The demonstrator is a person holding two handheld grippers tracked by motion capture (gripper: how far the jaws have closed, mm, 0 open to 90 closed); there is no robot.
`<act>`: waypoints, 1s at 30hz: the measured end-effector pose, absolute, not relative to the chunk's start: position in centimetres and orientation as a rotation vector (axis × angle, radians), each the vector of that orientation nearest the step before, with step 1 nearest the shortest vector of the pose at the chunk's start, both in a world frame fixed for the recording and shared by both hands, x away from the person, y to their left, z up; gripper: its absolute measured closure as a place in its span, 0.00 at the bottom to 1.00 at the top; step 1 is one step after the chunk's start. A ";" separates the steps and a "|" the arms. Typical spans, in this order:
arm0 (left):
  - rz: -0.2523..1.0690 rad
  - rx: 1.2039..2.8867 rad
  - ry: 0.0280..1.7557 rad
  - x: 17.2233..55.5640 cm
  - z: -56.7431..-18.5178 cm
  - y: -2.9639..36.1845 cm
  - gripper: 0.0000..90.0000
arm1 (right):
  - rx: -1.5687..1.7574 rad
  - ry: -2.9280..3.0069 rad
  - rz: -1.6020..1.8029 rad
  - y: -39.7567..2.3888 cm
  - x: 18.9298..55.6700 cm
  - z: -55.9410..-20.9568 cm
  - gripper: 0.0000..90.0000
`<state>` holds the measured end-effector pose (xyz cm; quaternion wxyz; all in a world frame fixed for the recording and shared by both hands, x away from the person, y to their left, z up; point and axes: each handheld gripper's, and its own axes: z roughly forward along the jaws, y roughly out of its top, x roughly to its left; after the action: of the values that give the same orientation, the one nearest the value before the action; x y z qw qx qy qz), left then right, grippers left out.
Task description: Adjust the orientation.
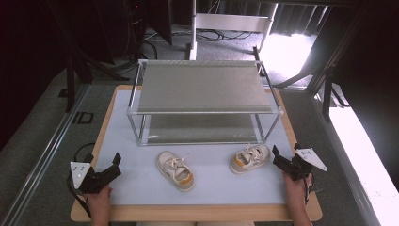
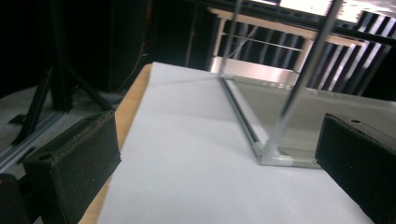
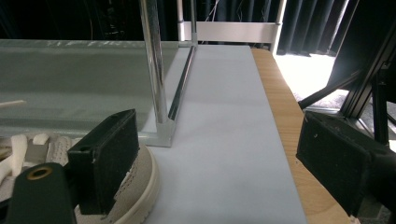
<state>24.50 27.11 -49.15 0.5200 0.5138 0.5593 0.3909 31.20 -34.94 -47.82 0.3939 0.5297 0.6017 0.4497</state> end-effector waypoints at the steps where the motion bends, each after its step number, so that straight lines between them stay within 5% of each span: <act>1: 0.937 1.232 1.341 24.5 -49.1 27.1 0.00 | 1.344 1.526 1.141 -34.9 31.2 -47.8 0.14; 16: 0.749 1.284 1.256 24.5 -47.8 27.4 0.00 | 1.341 1.534 1.128 -34.8 31.2 -47.8 0.14; 30: 0.550 1.566 1.107 25.2 -43.2 24.0 0.00 | 1.340 1.544 1.126 -34.8 31.3 -47.8 0.15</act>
<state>25.24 24.02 -43.18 0.5423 0.6595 0.4662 0.2317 31.31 -34.82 -47.81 0.3929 0.5281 0.6083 0.4436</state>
